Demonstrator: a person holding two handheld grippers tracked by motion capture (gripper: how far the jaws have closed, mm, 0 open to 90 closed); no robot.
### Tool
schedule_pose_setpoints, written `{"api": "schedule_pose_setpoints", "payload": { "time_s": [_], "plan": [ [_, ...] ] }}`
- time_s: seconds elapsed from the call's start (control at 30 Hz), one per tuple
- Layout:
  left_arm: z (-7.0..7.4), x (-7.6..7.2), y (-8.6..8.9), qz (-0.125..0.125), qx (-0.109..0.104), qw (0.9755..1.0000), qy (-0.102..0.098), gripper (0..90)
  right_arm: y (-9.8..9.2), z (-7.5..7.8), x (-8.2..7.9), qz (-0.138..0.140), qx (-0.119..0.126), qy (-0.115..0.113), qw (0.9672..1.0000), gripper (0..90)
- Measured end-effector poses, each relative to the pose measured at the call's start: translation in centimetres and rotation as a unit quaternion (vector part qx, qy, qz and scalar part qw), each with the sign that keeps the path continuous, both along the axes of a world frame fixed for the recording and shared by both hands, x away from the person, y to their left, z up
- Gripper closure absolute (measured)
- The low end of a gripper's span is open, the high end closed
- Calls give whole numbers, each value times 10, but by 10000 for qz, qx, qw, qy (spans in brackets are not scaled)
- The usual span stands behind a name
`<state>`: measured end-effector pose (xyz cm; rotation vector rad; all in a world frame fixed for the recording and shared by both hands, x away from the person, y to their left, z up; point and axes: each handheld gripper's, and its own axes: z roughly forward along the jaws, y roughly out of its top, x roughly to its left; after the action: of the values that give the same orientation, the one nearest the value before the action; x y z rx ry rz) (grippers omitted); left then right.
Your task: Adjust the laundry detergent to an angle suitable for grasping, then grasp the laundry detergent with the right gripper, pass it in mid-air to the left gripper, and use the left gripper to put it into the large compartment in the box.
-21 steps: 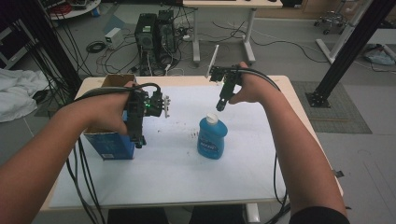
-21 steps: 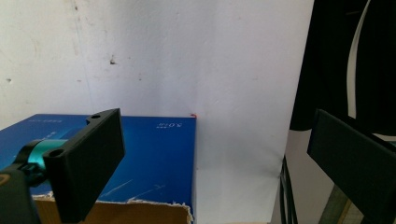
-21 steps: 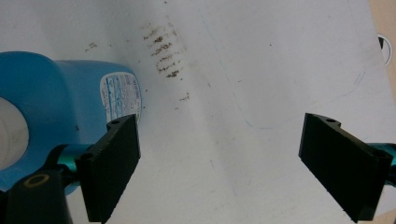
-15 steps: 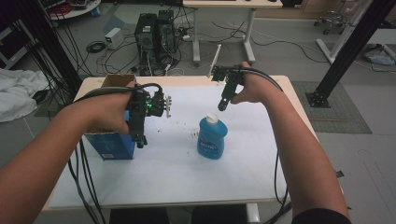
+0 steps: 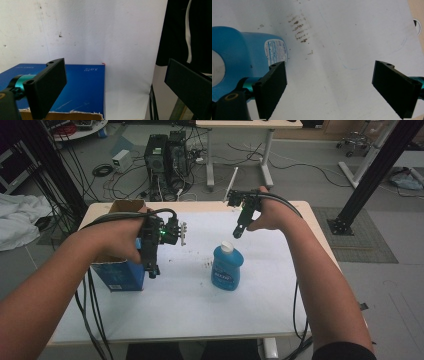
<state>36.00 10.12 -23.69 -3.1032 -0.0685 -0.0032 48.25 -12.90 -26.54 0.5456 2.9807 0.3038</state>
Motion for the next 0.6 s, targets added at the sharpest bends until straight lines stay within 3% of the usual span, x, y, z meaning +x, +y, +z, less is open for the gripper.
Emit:
{"api": "schedule_pose_setpoints", "payload": {
  "time_s": [0.43,0.6],
  "plan": [
    [2,2,3,8,-58,10000,-42,40,-3,1,0,-70,37,-57,10000,117],
    [3,3,6,20,-129,9999,-109,40,-9,0,-3,-100,383,-114,9992,117]
  ]
}}
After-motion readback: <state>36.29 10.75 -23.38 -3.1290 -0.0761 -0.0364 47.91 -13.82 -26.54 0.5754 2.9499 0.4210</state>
